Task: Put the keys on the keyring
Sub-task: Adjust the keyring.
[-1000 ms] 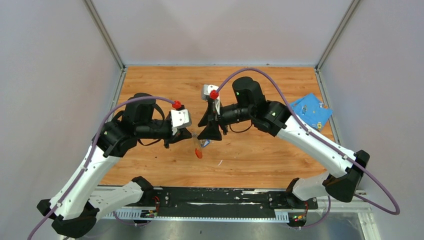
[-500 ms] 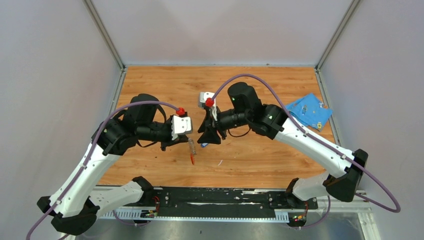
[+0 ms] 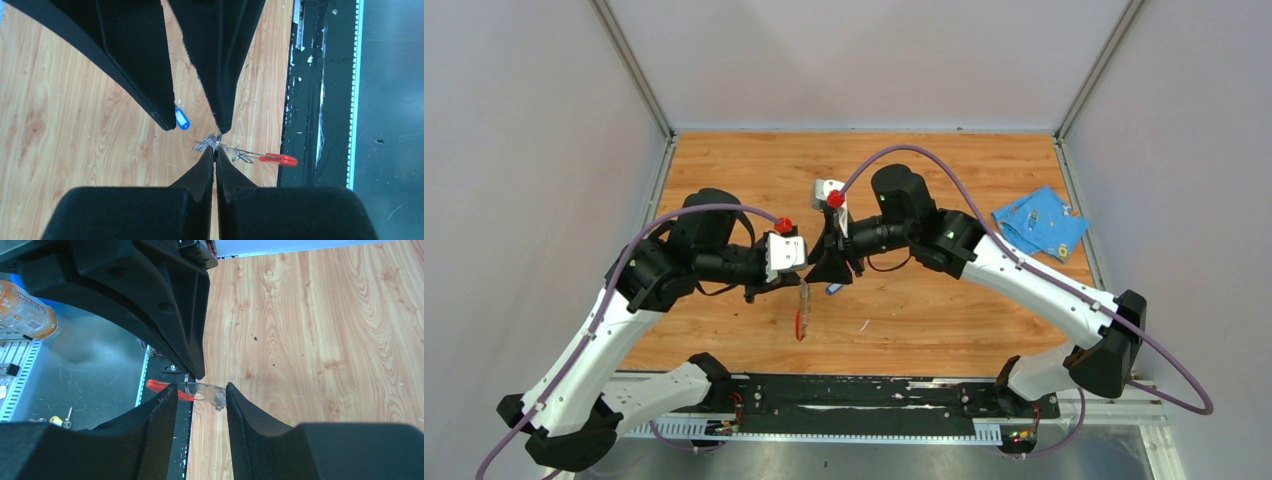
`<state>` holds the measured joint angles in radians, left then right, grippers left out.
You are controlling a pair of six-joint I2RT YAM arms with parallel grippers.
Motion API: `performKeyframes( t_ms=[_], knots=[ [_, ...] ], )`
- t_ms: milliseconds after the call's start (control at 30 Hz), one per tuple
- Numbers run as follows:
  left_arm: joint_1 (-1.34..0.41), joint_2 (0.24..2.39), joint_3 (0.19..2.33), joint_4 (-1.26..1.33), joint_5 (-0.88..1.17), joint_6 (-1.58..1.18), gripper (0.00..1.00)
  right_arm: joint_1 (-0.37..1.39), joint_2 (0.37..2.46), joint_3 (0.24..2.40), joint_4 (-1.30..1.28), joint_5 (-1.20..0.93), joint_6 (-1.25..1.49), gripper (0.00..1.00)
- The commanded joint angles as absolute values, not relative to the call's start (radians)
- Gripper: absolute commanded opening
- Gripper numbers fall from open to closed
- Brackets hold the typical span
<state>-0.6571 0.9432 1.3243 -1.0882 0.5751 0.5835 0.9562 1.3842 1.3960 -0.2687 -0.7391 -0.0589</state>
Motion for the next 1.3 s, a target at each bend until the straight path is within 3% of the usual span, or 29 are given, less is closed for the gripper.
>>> performKeyframes(
  t_ms=[0,433,500,600,767,833,933,1100,1267],
  knots=[
    [-0.664,0.927,1.341,-1.086,0.577,0.601,0.00,0.975,1.405,1.387,-0.217,-0.784,-0.018,0.42],
    [-0.664,0.937,1.352,-1.085,0.570,0.586,0.00,0.988,1.445,1.422,-0.277,-0.772,-0.039,0.31],
    [-0.664,0.938,1.354,-1.085,0.574,0.582,0.00,0.990,1.445,1.425,-0.279,-0.760,-0.044,0.24],
    [-0.664,0.939,1.353,-1.085,0.585,0.576,0.00,0.996,1.439,1.422,-0.269,-0.738,-0.052,0.01],
    [-0.664,0.937,1.349,-1.085,0.616,0.564,0.02,1.000,1.386,1.364,-0.176,-0.695,-0.039,0.00],
    [-0.664,0.934,1.349,-1.086,0.623,0.547,0.21,0.998,1.345,1.312,-0.103,-0.686,-0.015,0.00],
    [-0.664,0.907,1.345,-1.086,0.614,0.556,0.33,0.986,1.271,1.206,0.063,-0.690,0.062,0.00],
    [-0.664,0.874,1.332,-1.086,0.569,0.595,0.31,0.973,1.193,1.038,0.295,-0.725,0.161,0.00],
    [-0.664,0.885,1.314,-1.079,0.674,0.561,0.32,0.967,1.165,0.945,0.507,-0.744,0.270,0.00]
  ],
)
